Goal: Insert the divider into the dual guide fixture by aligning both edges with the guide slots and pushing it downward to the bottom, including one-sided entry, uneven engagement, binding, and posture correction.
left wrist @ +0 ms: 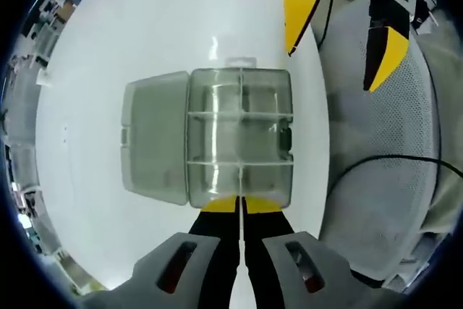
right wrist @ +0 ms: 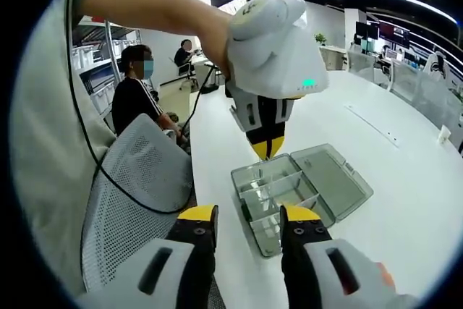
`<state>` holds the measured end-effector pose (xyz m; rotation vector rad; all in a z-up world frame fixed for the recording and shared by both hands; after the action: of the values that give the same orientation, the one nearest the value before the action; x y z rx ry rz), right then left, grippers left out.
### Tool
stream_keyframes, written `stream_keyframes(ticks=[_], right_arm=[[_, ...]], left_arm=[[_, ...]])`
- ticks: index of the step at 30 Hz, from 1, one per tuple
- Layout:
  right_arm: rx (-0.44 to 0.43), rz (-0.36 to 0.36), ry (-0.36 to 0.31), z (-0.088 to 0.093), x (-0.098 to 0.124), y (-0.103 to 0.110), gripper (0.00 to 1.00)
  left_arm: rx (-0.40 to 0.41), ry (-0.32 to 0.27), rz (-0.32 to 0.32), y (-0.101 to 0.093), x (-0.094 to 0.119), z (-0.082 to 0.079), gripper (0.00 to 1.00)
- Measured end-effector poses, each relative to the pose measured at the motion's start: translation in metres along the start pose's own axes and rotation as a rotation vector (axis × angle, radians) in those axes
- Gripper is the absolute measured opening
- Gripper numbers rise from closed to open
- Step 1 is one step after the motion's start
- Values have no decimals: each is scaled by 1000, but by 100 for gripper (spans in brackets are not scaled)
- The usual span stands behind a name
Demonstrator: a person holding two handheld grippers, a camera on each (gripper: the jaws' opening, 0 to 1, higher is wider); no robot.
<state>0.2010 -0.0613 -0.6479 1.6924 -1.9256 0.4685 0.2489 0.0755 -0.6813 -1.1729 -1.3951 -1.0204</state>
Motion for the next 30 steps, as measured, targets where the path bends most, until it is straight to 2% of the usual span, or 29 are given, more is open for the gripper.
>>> stream_keyframes(ticks=[30], right_arm=[[-13, 1, 1, 4, 0, -4, 32]], left_arm=[[-27, 12, 16, 2, -13, 1, 0]])
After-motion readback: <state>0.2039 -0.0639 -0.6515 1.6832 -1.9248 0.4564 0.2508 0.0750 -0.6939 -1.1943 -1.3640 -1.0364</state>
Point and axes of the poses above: the point that each gripper's makers call its tool centre point, and the gripper's own axes: x roughly backward along the fingers, y roughly to its left, z roughly out of its underside, the point moved 6 cm from there along x, roughly backward along the fingers, and after that the axes turned 2 degrees about -y, right-handed, at the moved point
